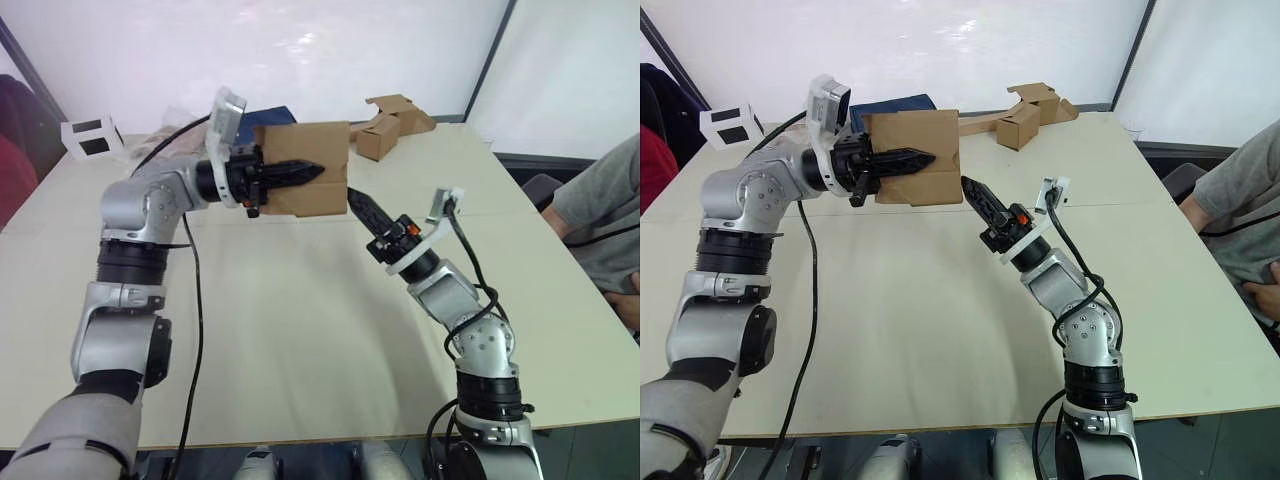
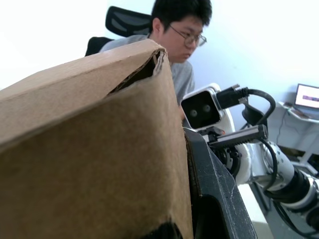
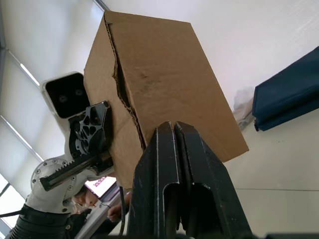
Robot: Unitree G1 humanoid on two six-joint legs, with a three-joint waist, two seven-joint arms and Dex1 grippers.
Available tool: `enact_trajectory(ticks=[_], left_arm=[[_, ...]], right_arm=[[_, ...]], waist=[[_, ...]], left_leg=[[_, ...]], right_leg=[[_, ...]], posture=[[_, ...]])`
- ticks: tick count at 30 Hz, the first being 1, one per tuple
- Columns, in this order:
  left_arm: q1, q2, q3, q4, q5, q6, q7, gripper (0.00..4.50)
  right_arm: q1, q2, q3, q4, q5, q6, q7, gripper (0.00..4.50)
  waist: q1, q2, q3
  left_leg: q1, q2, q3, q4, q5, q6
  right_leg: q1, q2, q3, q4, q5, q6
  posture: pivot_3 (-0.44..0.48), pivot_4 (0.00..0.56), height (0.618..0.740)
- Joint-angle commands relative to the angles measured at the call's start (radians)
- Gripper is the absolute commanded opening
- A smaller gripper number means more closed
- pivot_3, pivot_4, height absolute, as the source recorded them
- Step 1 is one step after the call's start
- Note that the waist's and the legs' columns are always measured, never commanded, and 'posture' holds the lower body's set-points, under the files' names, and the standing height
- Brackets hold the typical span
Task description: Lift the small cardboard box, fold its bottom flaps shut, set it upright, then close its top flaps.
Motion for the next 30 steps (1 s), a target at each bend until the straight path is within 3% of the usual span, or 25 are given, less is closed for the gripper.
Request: enact_trajectory(ticks=[1, 3, 7, 9, 11, 13, 17, 25, 26, 30], left_arm=[[-0.051, 0.082, -0.134, -0.045, 0.132, -0.091, -0.113, 0.00], [-0.087, 0.086, -0.182, -0.013, 0.196, -0.159, -0.122, 0.00], [-0.115, 0.081, -0.255, 0.025, 0.296, -0.233, -0.131, 0.00], [-0.132, 0.094, -0.368, 0.028, 0.402, -0.283, -0.191, 0.00], [-0.155, 0.096, -0.478, 0.029, 0.498, -0.290, -0.238, 0.00], [-0.166, 0.084, -0.510, 0.031, 0.524, -0.258, -0.254, 0.00], [-0.165, 0.027, -0.575, 0.037, 0.581, -0.219, -0.244, 0.00], [-0.169, 0.081, -0.742, -0.030, 0.554, -0.237, -0.260, 0.00], [-0.178, 0.074, -0.742, -0.019, 0.550, -0.241, -0.260, 0.54], [-0.242, 0.075, -0.747, 0.005, 0.457, -0.199, -0.260, 2.02]], right_arm=[[0.070, -0.148, -0.105, -0.102, 0.059, 0.059, 0.026, 0.03], [0.124, -0.251, -0.141, -0.107, 0.044, 0.077, 0.069, 0.03], [0.184, -0.346, -0.188, -0.088, 0.016, 0.068, 0.100, 0.03], [0.242, -0.431, -0.202, -0.120, -0.036, 0.074, 0.140, 0.03], [0.312, -0.533, -0.159, -0.179, -0.126, 0.077, 0.196, 0.03], [0.350, -0.581, -0.117, -0.224, -0.174, 0.069, 0.228, 0.03], [0.352, -0.517, -0.111, -0.277, -0.181, 0.042, 0.167, 0.03], [0.432, -0.526, 0.047, -0.349, -0.365, 0.027, 0.149, 0.03], [0.429, -0.518, 0.052, -0.347, -0.371, 0.024, 0.146, 0.00], [0.421, -0.521, 0.074, -0.338, -0.413, 0.032, 0.153, 0.00]], waist=[[0.005, 0.000, 0.000], [0.008, 0.000, 0.000], [0.008, 0.000, 0.000], [0.003, 0.000, 0.000], [0.004, 0.001, 0.000], [0.004, 0.000, 0.000], [0.002, 0.000, 0.001], [0.005, 0.000, 0.001], [0.007, 0.000, 0.001], [0.015, -0.001, 0.001]], left_leg=[[0.000, 0.000, 0.000, 0.000, 0.000, -0.001], [0.000, -0.001, 0.000, 0.000, 0.001, -0.001], [0.000, -0.001, 0.000, 0.001, -0.002, 0.004], [0.001, 0.000, 0.000, 0.000, -0.002, 0.004], [0.000, -0.001, 0.001, 0.000, -0.003, 0.006], [0.000, -0.001, 0.001, 0.000, -0.003, 0.006], [0.000, 0.000, 0.001, 0.001, -0.004, 0.006], [0.000, 0.000, 0.000, 0.001, -0.004, 0.007], [0.000, 0.000, 0.001, 0.001, -0.004, 0.007], [0.000, -0.001, 0.001, 0.003, -0.004, 0.007]], right_leg=[[0.000, 0.000, 0.000, 0.000, 0.000, 0.000], [0.001, -0.001, 0.000, -0.002, 0.000, 0.000], [0.001, 0.000, 0.000, -0.001, 0.000, 0.000], [0.001, 0.000, 0.000, -0.001, 0.000, 0.000], [0.001, 0.000, 0.001, -0.002, -0.001, 0.001], [0.001, 0.000, 0.001, -0.002, -0.001, 0.001], [0.002, 0.001, 0.001, -0.001, -0.001, 0.001], [0.002, 0.001, 0.001, -0.001, -0.001, 0.001], [0.002, 0.001, 0.001, -0.001, -0.001, 0.001], [0.003, 0.000, 0.001, -0.001, -0.001, 0.001]], posture=[[0.000, 0.150, 0.740], [0.000, 0.150, 0.740], [0.000, 0.150, 0.740], [0.000, 0.150, 0.740], [0.000, 0.150, 0.740], [0.000, 0.150, 0.740], [0.000, 0.150, 0.740], [0.000, 0.150, 0.740], [0.000, 0.150, 0.740], [0.000, 0.150, 0.740]])
